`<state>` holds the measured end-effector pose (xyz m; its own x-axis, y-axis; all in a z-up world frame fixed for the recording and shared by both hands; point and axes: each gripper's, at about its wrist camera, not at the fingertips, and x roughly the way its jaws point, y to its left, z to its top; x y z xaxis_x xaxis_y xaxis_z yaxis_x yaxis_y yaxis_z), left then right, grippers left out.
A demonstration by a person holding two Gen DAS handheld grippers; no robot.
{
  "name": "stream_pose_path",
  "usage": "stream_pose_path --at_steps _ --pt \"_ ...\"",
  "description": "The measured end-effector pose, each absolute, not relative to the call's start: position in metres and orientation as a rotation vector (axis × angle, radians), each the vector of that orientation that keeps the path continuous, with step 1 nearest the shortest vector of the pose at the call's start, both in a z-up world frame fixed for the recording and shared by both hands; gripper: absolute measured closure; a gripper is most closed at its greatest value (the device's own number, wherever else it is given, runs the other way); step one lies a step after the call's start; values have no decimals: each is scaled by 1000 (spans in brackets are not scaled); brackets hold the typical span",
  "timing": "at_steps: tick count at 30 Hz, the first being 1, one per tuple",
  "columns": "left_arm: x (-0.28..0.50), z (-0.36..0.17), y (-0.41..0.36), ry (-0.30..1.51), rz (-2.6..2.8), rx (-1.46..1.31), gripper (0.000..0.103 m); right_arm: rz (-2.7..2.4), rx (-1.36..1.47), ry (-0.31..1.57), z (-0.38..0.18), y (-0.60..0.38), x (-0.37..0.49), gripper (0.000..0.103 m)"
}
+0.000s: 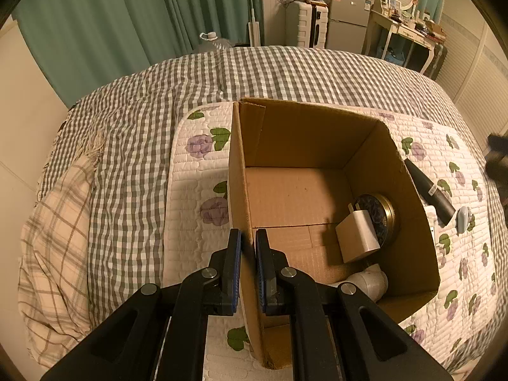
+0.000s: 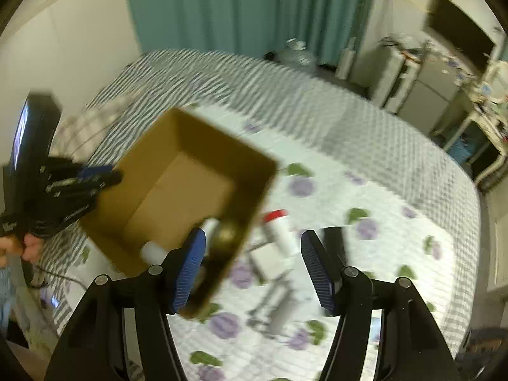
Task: Organize rigid objects
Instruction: 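Move the right gripper to the light-blue earbud case and grasp it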
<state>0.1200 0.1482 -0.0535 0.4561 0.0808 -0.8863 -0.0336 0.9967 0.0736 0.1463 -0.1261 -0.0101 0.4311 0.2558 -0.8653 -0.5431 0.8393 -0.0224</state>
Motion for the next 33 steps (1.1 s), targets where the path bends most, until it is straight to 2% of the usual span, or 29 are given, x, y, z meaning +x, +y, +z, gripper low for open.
stream_pose_path --at_steps 6,18,26,33 --pt "120 -53 148 1094 71 48 94 328 -270 997 -7 -204 164 41" --pt "120 -54 149 1098 75 42 94 30 -261 1189 -118 -352 174 41" --pt "120 -53 151 1097 77 48 94 34 -318 1303 -170 -376 160 41" --pt "120 -53 151 1098 78 54 94 174 -281 1276 -162 -348 158 41"
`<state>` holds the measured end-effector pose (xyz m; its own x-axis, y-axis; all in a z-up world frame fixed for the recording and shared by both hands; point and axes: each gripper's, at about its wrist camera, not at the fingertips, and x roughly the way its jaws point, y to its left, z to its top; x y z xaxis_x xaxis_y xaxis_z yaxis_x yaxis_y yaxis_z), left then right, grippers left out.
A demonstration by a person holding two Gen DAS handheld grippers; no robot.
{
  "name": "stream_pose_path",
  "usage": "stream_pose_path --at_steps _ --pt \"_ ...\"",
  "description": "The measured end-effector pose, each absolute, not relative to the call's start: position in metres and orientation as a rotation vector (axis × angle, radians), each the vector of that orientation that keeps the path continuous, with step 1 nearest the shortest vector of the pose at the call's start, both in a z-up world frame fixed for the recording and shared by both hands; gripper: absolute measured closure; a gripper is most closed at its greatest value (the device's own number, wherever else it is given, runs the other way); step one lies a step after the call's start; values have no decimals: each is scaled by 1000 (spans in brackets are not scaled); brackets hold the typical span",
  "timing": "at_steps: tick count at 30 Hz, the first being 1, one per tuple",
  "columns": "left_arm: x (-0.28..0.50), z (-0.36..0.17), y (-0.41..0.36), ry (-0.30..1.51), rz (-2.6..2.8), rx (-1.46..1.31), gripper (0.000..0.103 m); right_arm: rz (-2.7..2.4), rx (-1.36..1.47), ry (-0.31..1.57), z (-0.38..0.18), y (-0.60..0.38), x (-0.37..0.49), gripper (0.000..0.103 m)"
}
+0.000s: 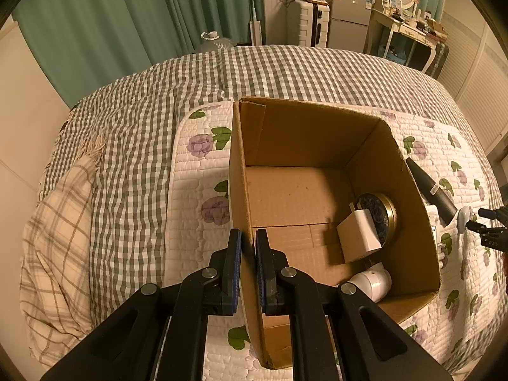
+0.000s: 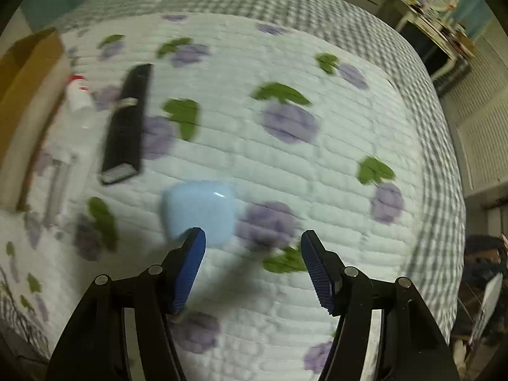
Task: Organize rigid objects
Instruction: 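Move the right gripper to the light-blue earbud case and grasp it, then carry the earbud case into the box and release it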
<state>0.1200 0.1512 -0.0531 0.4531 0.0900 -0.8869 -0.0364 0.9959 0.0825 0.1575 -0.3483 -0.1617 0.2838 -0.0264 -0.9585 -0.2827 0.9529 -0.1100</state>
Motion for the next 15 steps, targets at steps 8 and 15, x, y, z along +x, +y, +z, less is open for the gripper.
stream_pose_path --at_steps 8,15 --pt "119 -53 150 1100 80 60 94 223 -279 1301 -170 -317 166 41" --pt "119 -53 149 1099 79 61 94 216 -306 1330 -171 -306 168 54"
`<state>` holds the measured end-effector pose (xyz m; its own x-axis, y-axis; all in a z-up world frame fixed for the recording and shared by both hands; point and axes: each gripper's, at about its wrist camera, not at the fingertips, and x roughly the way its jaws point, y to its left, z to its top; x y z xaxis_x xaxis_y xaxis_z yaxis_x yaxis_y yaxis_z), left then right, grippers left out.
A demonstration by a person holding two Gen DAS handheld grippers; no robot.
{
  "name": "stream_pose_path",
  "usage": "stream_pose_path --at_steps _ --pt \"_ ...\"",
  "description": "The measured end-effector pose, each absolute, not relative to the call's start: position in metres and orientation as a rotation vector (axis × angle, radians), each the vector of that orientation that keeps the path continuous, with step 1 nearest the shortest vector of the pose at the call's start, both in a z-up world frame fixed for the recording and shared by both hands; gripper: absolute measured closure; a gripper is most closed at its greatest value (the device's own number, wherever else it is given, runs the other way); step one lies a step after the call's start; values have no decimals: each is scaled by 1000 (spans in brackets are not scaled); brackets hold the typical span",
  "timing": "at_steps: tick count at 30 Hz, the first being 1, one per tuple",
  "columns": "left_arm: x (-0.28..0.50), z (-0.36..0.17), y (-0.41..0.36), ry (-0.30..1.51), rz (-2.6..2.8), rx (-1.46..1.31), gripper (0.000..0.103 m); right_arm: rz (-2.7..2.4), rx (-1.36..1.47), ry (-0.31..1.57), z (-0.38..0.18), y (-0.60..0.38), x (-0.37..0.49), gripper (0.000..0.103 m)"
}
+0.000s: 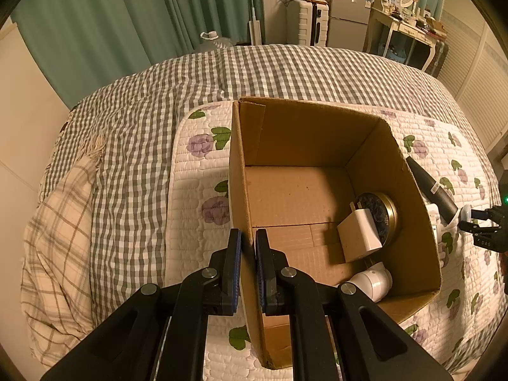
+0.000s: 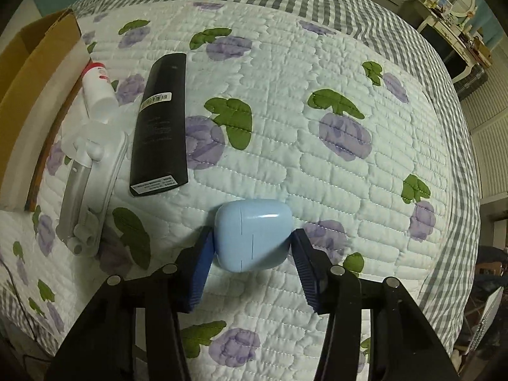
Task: Organize rigid objects
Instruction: 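Carry the earbud case into the box and release it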
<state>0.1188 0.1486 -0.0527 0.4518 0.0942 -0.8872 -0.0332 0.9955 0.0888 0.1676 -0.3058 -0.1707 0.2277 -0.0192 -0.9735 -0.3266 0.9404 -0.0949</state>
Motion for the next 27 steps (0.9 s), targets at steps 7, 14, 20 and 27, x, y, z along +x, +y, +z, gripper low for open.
stream_pose_path --at_steps 7,14,20,27 --pt "120 -53 146 1099 77 64 94 219 -281 1243 -116 -288 174 54" --pt "120 -53 146 1100 77 63 94 417 -289 1034 -21 -198 168 54" --pt "120 -53 145 1099 76 66 94 575 -338 978 -16 -108 162 54" --pt "121 -52 148 1092 69 50 94 644 -427 1039 -69 -47 147 54"
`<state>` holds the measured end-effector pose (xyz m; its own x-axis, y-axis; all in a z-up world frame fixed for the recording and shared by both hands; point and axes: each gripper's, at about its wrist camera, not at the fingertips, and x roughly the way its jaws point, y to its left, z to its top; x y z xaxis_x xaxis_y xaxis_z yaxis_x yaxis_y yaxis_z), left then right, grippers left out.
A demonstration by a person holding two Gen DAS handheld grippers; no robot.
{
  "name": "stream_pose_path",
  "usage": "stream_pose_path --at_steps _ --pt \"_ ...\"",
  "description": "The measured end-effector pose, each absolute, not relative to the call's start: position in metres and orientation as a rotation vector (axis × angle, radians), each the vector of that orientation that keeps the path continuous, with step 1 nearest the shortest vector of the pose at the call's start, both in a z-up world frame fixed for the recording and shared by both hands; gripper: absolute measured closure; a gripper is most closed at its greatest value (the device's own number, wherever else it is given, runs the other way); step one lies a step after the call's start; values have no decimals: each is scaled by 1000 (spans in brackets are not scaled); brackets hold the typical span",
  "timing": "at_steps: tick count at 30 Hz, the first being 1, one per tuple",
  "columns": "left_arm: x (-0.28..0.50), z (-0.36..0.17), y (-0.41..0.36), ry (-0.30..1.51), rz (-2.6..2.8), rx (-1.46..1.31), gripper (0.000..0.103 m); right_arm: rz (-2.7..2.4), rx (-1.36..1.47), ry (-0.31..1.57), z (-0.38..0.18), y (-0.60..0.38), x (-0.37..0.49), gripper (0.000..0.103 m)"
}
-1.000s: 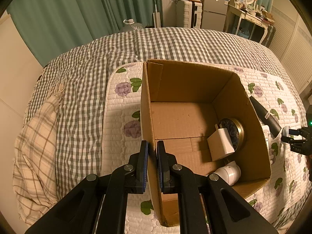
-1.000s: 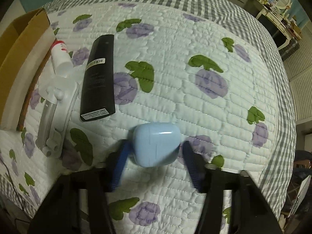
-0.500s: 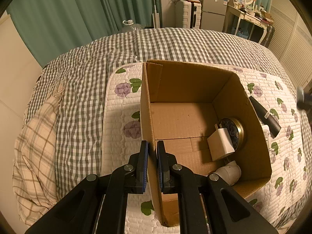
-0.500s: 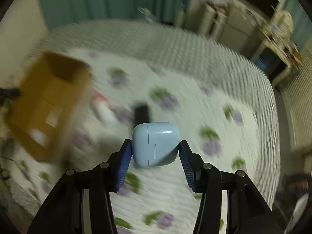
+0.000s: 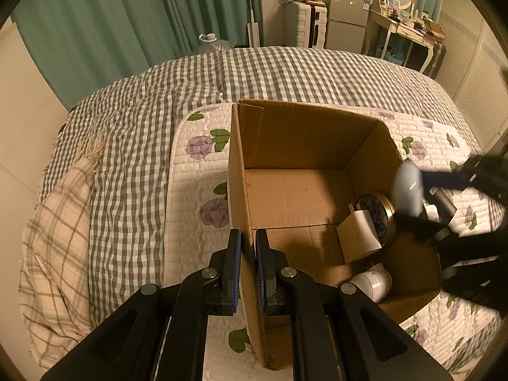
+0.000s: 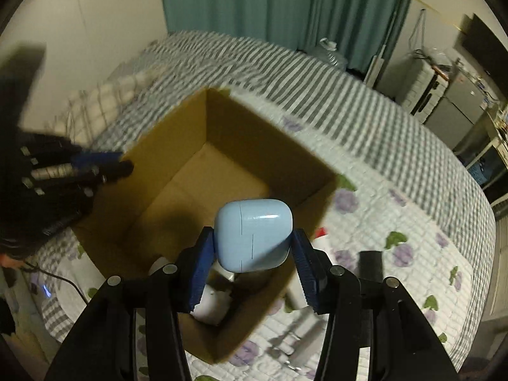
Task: Organize rigid objects
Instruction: 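Carry the earbud case into the box and release it, then move the right gripper to the black cylinder and grasp it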
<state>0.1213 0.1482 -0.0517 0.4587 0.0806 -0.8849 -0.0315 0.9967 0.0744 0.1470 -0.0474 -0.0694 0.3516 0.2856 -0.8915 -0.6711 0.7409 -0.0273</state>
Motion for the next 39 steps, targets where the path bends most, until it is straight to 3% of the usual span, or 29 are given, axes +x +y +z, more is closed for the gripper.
stream_pose_path --at_steps 12,14,16,30,34,39 --pt "122 -53 149 1091 60 43 94 646 -430 1111 -95 -38 143 54" --pt "122 -53 148 1094 61 44 94 642 -421 1096 -91 -39 142 48" --pt "122 -53 147 1093 64 47 94 643 -397 1081 -83 -42 142 41" --pt "119 -51 148 1100 63 43 94 486 -347 898 10 -123 143 39" --pt "118 -51 149 1100 65 44 94 381 -338 945 -8 -161 149 39" --pt "117 -50 149 1097 69 47 94 302 -314 1112 -69 -197 159 39"
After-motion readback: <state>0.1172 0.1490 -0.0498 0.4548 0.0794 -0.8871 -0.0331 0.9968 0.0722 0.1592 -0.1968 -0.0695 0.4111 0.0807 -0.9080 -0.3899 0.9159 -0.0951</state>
